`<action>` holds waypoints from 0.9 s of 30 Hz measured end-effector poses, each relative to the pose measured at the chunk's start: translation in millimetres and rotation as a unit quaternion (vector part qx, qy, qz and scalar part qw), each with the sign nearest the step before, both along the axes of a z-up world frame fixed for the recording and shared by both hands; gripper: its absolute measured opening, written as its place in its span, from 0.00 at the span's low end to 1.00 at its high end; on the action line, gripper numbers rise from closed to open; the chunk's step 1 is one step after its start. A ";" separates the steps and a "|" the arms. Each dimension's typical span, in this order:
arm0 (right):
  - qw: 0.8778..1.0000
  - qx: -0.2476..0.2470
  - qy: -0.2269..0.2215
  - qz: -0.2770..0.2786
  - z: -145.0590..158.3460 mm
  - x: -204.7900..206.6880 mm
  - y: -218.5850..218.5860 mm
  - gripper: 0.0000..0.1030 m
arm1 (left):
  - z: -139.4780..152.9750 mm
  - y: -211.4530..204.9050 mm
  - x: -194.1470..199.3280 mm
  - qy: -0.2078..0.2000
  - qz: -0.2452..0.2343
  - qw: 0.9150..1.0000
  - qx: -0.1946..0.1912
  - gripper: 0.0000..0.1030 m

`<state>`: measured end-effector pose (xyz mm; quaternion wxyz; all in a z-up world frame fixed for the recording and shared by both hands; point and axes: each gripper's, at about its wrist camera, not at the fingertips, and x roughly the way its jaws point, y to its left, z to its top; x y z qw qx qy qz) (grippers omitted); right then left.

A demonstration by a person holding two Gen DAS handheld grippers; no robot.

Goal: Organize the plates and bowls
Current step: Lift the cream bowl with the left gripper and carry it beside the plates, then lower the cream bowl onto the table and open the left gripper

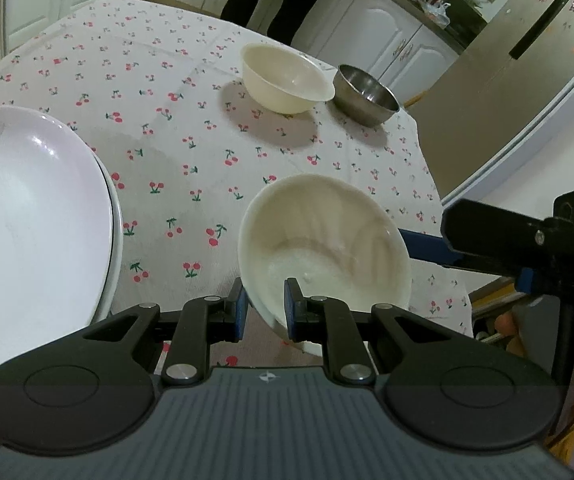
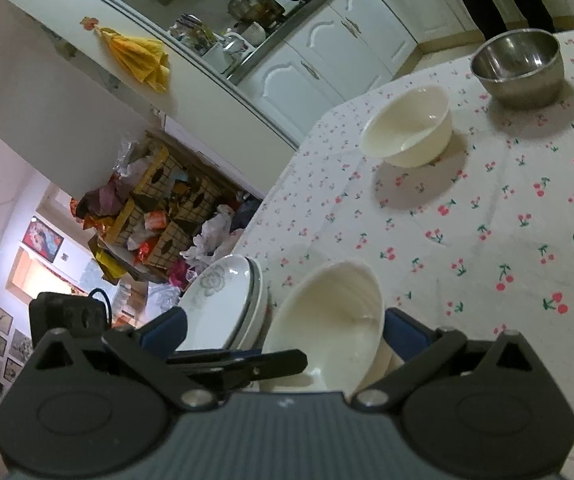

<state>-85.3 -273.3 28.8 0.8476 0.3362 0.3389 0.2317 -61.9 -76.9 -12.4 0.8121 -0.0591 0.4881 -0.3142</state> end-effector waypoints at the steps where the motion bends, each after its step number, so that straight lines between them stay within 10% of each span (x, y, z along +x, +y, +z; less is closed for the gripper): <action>1: 1.000 0.000 0.002 -0.001 -0.6 0.1 -0.2 1.00 | -1.8 0.5 0.7 0.002 0.000 1.000 0.001 0.16; 18: 0.991 0.054 -0.001 -0.125 1.6 -2.7 -46.4 1.00 | 34.1 12.4 3.4 -0.092 -0.012 0.996 0.009 0.91; 27: 0.974 0.083 -0.022 -0.209 8.1 -7.1 -74.2 1.00 | 59.7 -16.0 22.5 -0.149 -0.030 0.988 0.013 0.97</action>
